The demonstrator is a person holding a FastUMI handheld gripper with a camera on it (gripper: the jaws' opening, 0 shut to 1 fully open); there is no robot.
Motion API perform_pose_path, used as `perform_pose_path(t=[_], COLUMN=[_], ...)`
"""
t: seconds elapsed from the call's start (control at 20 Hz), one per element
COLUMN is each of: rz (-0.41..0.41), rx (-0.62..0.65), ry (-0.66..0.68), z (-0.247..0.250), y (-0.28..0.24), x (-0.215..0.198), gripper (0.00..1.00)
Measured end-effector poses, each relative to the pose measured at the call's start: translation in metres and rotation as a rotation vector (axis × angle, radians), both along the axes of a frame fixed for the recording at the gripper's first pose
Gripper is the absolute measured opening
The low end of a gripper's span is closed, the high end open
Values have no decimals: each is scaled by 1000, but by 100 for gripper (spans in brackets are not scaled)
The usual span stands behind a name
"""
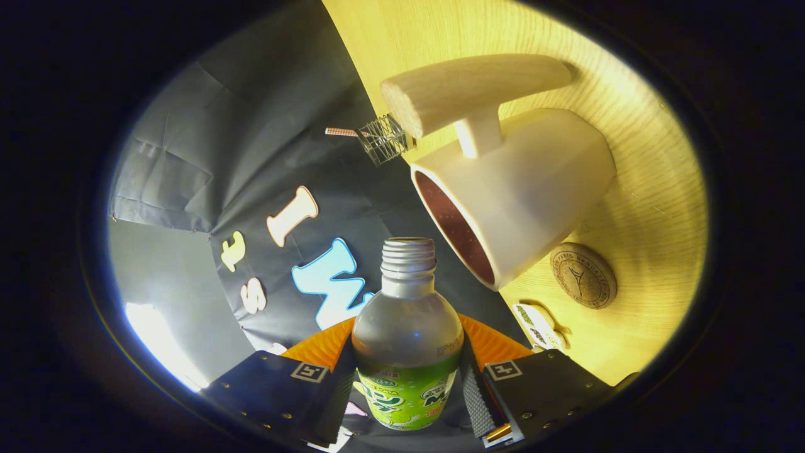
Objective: Take the bottle from table, then pour the juice into the cup, finally place the bottle on the coaster
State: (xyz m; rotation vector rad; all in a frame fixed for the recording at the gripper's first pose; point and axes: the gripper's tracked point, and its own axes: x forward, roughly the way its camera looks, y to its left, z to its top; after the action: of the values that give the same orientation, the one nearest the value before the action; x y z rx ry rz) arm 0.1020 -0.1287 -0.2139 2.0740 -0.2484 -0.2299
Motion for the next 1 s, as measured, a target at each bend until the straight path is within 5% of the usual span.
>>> perform_pose_path(t=[0.5, 1.0], rz=[21, 98], rx=[-110, -430], ry=[45, 189], z=[-7, -11], y=[1, -9], x=[1, -1], gripper=[76, 76])
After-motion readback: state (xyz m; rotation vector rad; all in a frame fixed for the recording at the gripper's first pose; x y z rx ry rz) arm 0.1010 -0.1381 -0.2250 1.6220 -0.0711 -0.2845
